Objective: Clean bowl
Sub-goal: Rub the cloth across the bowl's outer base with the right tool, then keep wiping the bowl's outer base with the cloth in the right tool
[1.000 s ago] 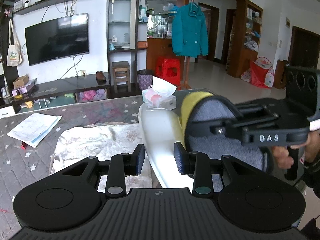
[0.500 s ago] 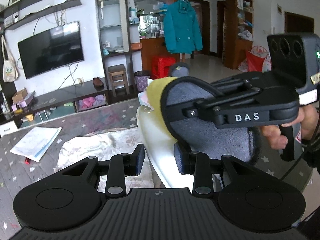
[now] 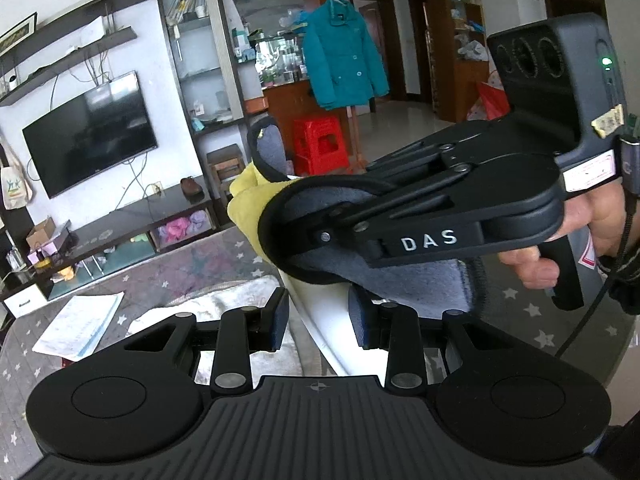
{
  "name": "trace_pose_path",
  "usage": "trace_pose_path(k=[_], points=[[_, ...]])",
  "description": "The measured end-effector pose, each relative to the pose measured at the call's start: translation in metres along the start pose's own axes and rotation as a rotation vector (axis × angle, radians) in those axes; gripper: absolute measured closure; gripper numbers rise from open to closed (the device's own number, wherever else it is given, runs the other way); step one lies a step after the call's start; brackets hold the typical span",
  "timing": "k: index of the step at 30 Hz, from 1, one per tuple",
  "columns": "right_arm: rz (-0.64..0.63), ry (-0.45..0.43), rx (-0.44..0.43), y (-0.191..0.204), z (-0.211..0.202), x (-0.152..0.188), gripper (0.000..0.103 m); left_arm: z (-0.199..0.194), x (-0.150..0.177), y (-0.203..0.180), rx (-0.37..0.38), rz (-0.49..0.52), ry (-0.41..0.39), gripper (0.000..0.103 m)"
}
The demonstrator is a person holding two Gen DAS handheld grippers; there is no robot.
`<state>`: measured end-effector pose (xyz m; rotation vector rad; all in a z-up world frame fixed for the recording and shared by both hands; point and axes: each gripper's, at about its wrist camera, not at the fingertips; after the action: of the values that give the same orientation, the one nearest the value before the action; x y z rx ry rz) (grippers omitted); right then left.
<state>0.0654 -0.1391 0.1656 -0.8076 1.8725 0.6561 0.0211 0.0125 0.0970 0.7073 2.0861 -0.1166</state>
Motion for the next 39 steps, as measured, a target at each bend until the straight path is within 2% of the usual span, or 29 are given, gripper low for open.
trace_pose_path(k=[19, 24, 39], points=[[0.127, 0.051, 0.045, -0.043, 0.030, -0.004, 0.092, 0.009, -0.005, 0.017, 0.021, -0.013, 0.019, 0.069], [0.162, 0.064, 0.074, -0.055, 0.037, 0.002, 0.092, 0.012, -0.004, 0.022, 0.021, -0.023, 0.019, 0.069], [0.323, 0.129, 0.087, -0.099, 0.054, 0.030, 0.092, 0.015, -0.004, 0.035, 0.005, -0.051, 0.030, 0.068]])
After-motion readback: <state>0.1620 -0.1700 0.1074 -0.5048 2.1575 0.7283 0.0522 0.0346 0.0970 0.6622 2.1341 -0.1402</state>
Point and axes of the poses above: each gripper's, at about its wrist camera, not at the fingertips, and z roughly the way its jaws point, y to its left, x to its underside, and after that the axes turned 5 degrees about y, right-handed
